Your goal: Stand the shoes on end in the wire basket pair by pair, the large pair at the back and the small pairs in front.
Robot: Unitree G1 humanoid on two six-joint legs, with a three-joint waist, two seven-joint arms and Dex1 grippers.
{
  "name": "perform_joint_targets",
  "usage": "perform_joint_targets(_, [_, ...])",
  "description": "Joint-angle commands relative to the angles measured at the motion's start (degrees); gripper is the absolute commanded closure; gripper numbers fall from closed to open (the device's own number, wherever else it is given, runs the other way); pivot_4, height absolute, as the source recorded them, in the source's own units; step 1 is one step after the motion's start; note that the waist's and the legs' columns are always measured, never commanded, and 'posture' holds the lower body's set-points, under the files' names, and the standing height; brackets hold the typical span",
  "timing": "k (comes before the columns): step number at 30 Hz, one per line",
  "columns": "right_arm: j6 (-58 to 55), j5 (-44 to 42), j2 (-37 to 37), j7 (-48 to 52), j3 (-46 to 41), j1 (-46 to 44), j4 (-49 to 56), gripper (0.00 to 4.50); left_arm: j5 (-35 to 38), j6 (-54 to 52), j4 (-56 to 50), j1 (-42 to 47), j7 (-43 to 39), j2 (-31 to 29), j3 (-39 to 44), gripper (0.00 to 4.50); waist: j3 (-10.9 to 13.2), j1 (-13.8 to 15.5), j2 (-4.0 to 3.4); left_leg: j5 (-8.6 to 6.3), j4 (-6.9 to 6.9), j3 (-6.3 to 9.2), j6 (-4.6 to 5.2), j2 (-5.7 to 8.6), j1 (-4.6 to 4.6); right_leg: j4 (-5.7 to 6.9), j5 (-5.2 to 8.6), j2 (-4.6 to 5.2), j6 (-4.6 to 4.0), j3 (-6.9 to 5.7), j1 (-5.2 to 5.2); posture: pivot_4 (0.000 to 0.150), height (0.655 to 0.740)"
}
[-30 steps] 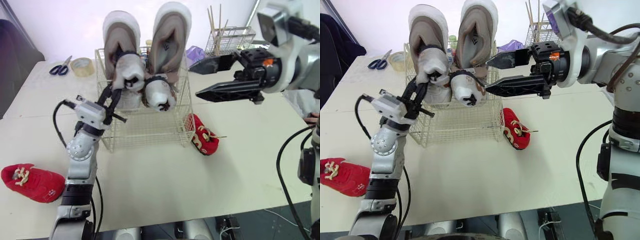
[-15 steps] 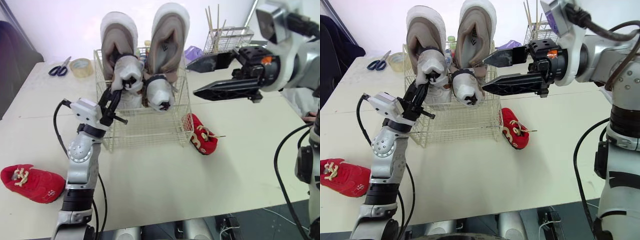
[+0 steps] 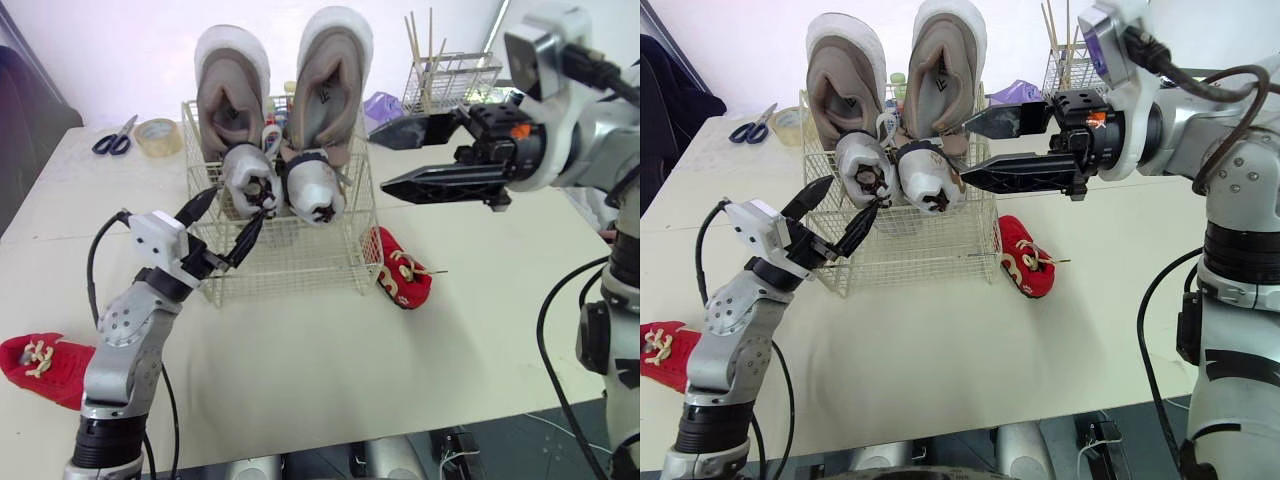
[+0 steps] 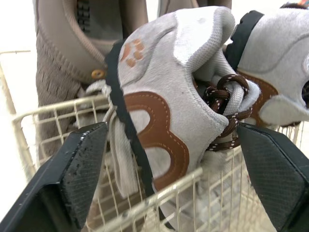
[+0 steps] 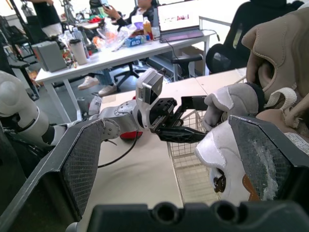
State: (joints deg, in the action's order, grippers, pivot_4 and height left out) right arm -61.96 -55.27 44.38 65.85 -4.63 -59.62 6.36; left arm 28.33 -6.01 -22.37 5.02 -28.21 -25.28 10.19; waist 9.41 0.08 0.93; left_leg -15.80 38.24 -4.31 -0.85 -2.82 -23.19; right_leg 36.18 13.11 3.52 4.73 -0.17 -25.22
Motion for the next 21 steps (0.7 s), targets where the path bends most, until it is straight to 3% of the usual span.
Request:
perform_joint_targets(1, [1.64,-0.08,-0.57,0.71,-0.58,-0.48,0.25,0.0,2.56,-2.79,-2.77,-1.33,0.04,-2.34,4.4,0.04,0.0,-0.05,0.0,0.0,-0.01,0.01,0.0,0.0,-0.01,0.0,0.0,0.0,0.01,0.0,0.0,0.15,0.74])
perform_joint_targets(10, [3.45,0.57,-0.42,2.73,-0.17,1.54,0.66,0.0,14.98,-14.01,-9.42,-3.82,-1.53,-9.58,12.86,0.04,0.08,0.09,0.12,0.0,-0.01,-0.01,0.0,0.02,-0.12,-0.12,0.02,0.07,-0.04,0.0,-0.05,0.15,0.74])
perform_joint_targets(14, [4.19,1.44,0.26,4.26,0.52,1.28,-0.11,0.0,24.49,-21.06,-11.24,-6.84,-0.25,-12.8,19.54,0.04,0.1,-0.06,0.14,0.0,-0.01,-0.01,0.0,0.01,-0.12,-0.1,0.04,0.06,-0.07,0.0,-0.07,0.15,0.74])
perform_joint_targets(21, [7.52,5.05,-0.48,4.75,1.78,1.84,-1.69,0.0,32.18,-26.87,-4.45,-8.05,-5.94,-22.17,31.12,0.04,0.17,-0.81,0.19,0.0,-0.04,-0.01,0.0,0.0,-0.11,-0.08,0.08,0.04,-0.12,-0.01,-0.12,0.15,0.74])
